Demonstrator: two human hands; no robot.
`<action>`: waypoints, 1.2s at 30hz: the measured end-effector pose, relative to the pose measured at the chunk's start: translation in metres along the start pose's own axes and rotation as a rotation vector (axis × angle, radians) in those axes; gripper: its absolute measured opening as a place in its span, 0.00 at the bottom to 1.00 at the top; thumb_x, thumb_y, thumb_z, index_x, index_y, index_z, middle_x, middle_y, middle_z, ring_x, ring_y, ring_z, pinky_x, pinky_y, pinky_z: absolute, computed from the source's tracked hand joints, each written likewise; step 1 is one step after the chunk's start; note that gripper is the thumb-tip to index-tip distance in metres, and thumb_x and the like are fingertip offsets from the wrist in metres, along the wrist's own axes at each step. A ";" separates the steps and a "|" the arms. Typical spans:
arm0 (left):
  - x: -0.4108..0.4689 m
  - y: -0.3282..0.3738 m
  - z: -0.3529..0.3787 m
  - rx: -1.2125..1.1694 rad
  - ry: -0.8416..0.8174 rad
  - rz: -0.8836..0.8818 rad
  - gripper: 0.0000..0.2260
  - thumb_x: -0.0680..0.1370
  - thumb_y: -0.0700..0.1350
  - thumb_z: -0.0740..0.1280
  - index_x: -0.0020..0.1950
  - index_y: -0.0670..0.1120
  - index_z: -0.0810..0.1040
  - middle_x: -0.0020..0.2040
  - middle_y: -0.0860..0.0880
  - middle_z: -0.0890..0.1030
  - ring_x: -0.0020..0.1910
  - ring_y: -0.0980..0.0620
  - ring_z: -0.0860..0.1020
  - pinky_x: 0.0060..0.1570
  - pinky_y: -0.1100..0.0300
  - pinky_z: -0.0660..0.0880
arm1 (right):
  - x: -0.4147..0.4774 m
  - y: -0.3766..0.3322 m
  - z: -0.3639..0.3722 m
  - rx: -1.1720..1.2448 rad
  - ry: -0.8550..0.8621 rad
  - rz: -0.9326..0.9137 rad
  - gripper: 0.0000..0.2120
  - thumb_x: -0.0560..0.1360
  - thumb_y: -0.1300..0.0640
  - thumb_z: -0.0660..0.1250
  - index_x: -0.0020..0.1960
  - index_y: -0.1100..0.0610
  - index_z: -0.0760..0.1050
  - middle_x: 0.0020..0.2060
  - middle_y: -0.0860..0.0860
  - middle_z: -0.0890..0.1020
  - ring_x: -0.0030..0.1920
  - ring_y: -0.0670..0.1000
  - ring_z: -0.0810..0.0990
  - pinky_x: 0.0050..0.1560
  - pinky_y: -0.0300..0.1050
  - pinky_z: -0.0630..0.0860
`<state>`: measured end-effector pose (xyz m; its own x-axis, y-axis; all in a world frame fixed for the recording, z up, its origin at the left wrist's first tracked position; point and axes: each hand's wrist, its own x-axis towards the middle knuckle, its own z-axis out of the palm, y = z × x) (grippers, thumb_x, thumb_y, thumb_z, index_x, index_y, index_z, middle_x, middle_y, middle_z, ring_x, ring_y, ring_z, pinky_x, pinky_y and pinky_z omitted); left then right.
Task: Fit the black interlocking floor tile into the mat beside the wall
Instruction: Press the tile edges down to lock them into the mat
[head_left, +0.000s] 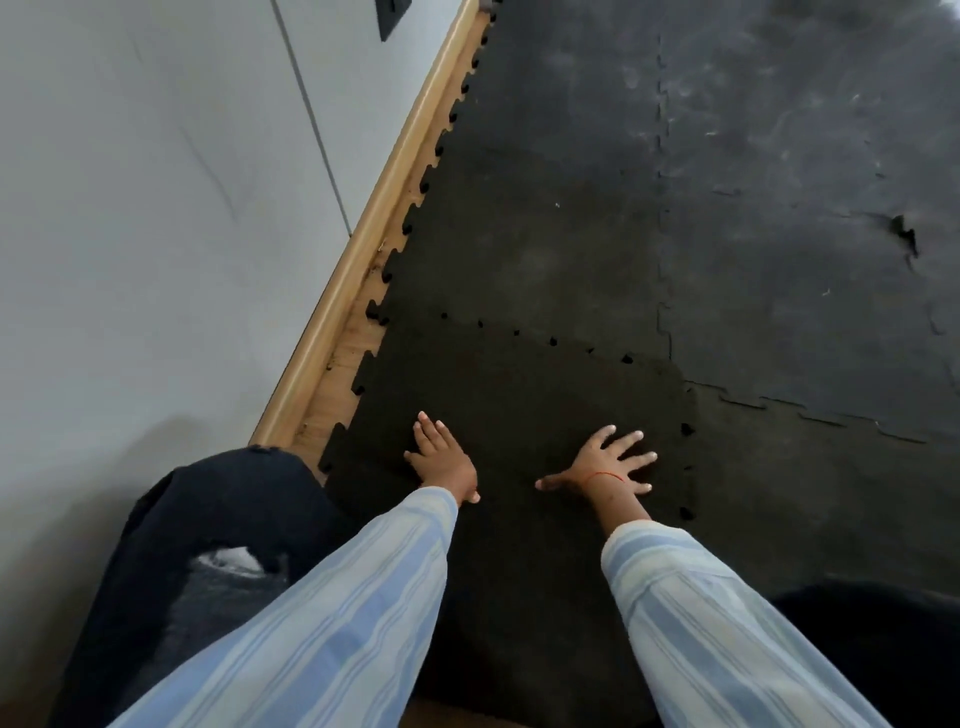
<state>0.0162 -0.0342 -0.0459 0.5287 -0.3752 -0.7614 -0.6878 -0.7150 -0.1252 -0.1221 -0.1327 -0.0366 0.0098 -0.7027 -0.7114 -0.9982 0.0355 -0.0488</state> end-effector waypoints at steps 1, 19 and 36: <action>0.000 -0.003 0.001 -0.007 -0.008 0.010 0.53 0.74 0.56 0.71 0.76 0.36 0.33 0.75 0.35 0.30 0.76 0.37 0.36 0.74 0.41 0.52 | 0.000 -0.006 -0.002 -0.005 -0.019 0.011 0.68 0.58 0.40 0.80 0.77 0.58 0.33 0.74 0.63 0.31 0.73 0.71 0.34 0.70 0.74 0.49; 0.078 -0.015 -0.035 -0.093 0.369 0.285 0.58 0.65 0.79 0.56 0.78 0.47 0.32 0.77 0.45 0.29 0.76 0.42 0.33 0.71 0.34 0.41 | 0.070 0.034 -0.044 0.323 0.281 0.140 0.70 0.51 0.23 0.69 0.78 0.52 0.36 0.77 0.63 0.41 0.76 0.65 0.41 0.73 0.68 0.46; 0.129 -0.038 -0.087 -0.115 0.436 0.292 0.64 0.59 0.80 0.60 0.78 0.46 0.32 0.78 0.47 0.32 0.77 0.46 0.34 0.72 0.36 0.42 | 0.060 0.028 -0.047 0.589 0.389 0.072 0.62 0.57 0.27 0.70 0.78 0.56 0.48 0.76 0.62 0.53 0.74 0.67 0.51 0.73 0.63 0.56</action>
<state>0.1539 -0.1068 -0.0843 0.4979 -0.7610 -0.4158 -0.7912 -0.5949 0.1415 -0.1525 -0.2073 -0.0482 -0.1868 -0.8833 -0.4301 -0.7962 0.3926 -0.4604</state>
